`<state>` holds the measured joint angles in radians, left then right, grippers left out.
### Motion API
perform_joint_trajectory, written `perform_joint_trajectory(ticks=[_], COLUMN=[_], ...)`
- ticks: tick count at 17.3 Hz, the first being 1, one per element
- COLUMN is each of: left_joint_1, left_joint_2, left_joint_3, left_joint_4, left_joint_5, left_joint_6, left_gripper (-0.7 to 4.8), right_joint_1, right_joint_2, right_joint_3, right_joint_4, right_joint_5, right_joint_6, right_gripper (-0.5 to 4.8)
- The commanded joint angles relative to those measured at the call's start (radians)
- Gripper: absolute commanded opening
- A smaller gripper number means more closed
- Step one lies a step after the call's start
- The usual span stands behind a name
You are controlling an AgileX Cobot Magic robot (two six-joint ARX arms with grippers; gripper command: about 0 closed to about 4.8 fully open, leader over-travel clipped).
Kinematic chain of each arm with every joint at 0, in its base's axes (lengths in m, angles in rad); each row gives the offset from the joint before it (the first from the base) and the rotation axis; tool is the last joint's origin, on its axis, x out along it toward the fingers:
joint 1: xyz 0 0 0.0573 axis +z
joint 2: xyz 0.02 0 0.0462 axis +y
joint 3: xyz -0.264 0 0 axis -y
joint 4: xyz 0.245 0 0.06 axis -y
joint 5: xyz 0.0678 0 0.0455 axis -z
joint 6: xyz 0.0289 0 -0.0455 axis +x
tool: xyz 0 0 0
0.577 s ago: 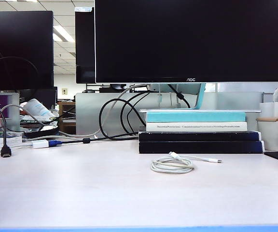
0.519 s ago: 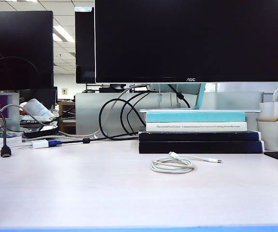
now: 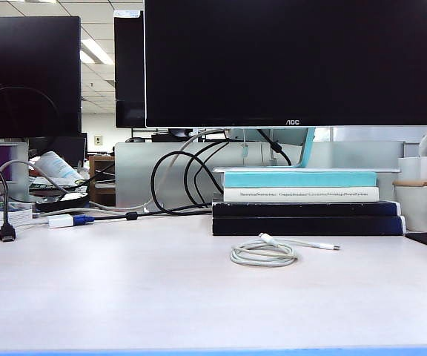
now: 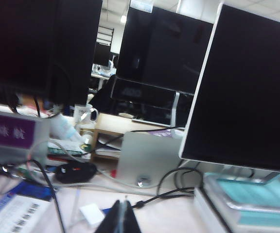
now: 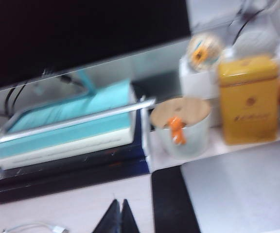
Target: Unfold the white charging cable into a straight cable.
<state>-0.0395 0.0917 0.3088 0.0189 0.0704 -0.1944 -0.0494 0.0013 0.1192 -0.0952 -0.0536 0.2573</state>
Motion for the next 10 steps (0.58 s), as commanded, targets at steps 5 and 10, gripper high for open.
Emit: perform_joint_trajectory(ticks=[5, 10], left_joint_1=[-0.003, -0.084], left_joint_2=[0.567, 0.927], left_joint_3=[0.313, 0.5], left_joint_4=[-0.063, -0.116], left_joint_5=[0.372, 0.404], left_joint_6=[0.219, 0.335], left_gripper=[-0.06, -0.06], right_joint_1=[0.0, 0.001], right_joint_2=[0.116, 0.335], right_joint_3=[0.138, 0.28], right_joint_4=[-0.115, -0.126], right_joint_5=[0.017, -0.066], right_joint_6=[0.009, -0.009], right_gripper=[-0.05, -0.05])
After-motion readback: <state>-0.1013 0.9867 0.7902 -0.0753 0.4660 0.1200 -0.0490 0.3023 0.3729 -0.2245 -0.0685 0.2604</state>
